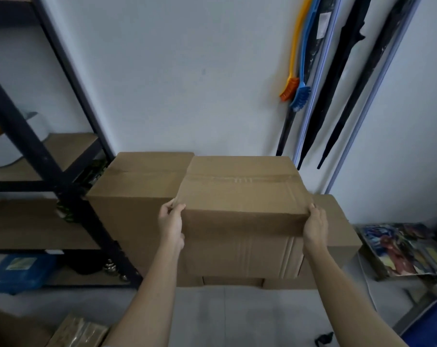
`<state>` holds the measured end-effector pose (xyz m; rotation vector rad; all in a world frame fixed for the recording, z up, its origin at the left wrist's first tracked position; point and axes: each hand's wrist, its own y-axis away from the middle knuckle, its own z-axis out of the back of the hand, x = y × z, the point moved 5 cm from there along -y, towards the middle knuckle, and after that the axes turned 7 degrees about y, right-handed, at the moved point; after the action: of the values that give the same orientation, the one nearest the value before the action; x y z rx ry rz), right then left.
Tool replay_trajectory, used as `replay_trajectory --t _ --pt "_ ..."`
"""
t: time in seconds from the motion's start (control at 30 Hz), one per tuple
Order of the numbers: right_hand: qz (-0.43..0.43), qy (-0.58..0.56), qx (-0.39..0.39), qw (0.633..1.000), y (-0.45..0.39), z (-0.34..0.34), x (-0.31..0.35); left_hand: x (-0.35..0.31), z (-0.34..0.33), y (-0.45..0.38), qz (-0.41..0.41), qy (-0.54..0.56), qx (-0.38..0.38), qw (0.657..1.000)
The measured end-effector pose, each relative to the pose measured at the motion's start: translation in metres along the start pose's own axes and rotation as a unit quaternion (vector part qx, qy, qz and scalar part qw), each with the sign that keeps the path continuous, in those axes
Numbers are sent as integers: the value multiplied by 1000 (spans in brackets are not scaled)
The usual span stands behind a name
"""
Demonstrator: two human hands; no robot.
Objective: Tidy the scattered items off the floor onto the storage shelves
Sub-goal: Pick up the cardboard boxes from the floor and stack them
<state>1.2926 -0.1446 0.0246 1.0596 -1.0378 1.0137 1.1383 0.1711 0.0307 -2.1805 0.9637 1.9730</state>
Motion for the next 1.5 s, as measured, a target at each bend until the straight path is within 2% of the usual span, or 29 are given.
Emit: replay_trajectory --t 0.1,0.33,0.5,0.57,0.63,0.67,0.73,0.87,0.93,1.03,1.1,1.2,1.4,1.5 --pt "-12 7 33 999 -24 -34 -10 -3 -9 -38 -21 -4 -11 1000" --pt "-68 28 87 993 -81 -80 -33 26 -18 -96 3 -19 -21 1000" --pt "-79 74 125 986 -113 -99 -44 41 -41 -120 -72 -53 -14 996" --pt "-78 96 145 982 -125 -107 -46 46 -51 -128 -120 -114 0 986" --pt "-61 120 174 975 -135 -114 -44 52 -63 -135 -146 -231 8 962" --pt "-49 134 197 970 -137 -117 -40 57 -70 -138 -128 -286 17 950" --pt "-46 145 242 958 -136 -120 -35 70 -81 -141 -60 -327 34 943" --pt "-52 178 309 933 -137 -120 -52 81 -86 -152 21 -276 2 961" --pt "-21 220 323 920 -149 -124 -59 87 -87 -171 51 -286 11 957" --pt "-8 266 325 908 -175 -135 -71 142 -71 -242 158 -266 -21 951" --pt "3 281 325 903 -182 -141 -62 131 -82 -235 159 -280 -24 946" --pt "4 311 337 889 -191 -147 -60 79 -107 -190 115 -285 -31 951" --pt "-35 307 357 882 -197 -150 -63 76 -108 -190 103 -303 -65 945" --pt "-32 316 347 882 -196 -151 -62 75 -110 -182 38 -299 -75 951"
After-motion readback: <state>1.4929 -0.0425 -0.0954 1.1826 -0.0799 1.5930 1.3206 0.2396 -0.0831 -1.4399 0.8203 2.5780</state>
